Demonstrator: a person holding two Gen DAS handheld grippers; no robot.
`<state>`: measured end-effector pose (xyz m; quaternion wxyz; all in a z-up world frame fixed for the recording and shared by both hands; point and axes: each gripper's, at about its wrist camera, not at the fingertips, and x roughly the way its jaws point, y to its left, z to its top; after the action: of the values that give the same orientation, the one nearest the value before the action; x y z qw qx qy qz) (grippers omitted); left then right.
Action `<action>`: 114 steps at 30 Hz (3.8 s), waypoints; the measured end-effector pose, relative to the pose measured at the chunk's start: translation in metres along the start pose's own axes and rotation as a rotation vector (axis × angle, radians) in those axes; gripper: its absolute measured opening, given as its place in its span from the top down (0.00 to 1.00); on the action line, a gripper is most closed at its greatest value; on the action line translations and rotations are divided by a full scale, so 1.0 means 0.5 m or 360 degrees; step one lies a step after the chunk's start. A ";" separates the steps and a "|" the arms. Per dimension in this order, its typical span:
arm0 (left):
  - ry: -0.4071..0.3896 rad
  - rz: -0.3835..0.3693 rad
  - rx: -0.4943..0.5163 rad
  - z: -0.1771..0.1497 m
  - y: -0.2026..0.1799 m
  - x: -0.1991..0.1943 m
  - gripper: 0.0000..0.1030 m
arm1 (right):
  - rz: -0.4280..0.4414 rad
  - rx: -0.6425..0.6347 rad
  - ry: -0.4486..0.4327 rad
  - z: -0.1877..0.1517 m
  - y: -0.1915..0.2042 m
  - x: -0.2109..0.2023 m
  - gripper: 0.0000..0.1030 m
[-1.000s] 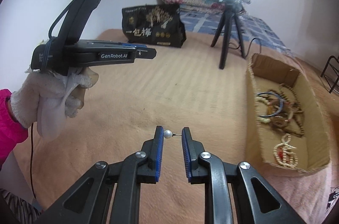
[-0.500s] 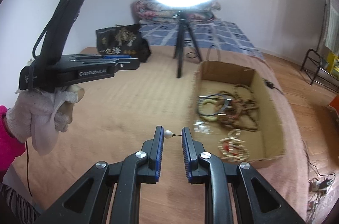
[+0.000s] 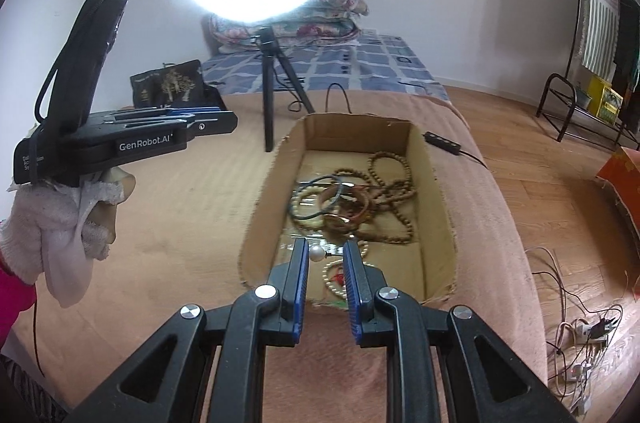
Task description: Organize jewelry
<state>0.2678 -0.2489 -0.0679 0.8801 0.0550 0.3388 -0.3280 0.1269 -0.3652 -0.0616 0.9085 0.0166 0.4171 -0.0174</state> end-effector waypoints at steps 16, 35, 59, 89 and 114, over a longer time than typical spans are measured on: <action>0.0009 -0.0040 0.0001 0.027 -0.044 0.045 0.83 | -0.0027 0.0045 0.0015 0.018 -0.053 0.024 0.84; 0.0047 -0.0068 -0.0027 0.025 -0.050 0.078 0.45 | -0.0039 0.0048 0.0028 0.017 -0.056 0.046 0.64; 0.0015 0.0015 -0.0038 0.032 -0.054 -0.007 0.30 | -0.0127 0.0053 -0.0012 0.011 -0.031 -0.007 0.04; -0.0117 0.0230 0.0023 -0.048 -0.101 -0.313 0.20 | -0.0285 0.0058 -0.0227 -0.018 0.010 -0.243 0.00; -0.0189 0.0246 0.0029 -0.109 -0.146 -0.367 0.01 | -0.0374 0.0101 -0.0240 -0.057 0.009 -0.278 0.00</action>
<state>0.0906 -0.1893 0.0156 0.9208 0.0692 0.2778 -0.2649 0.0149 -0.3568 0.0254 0.9280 -0.0048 0.3461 -0.1380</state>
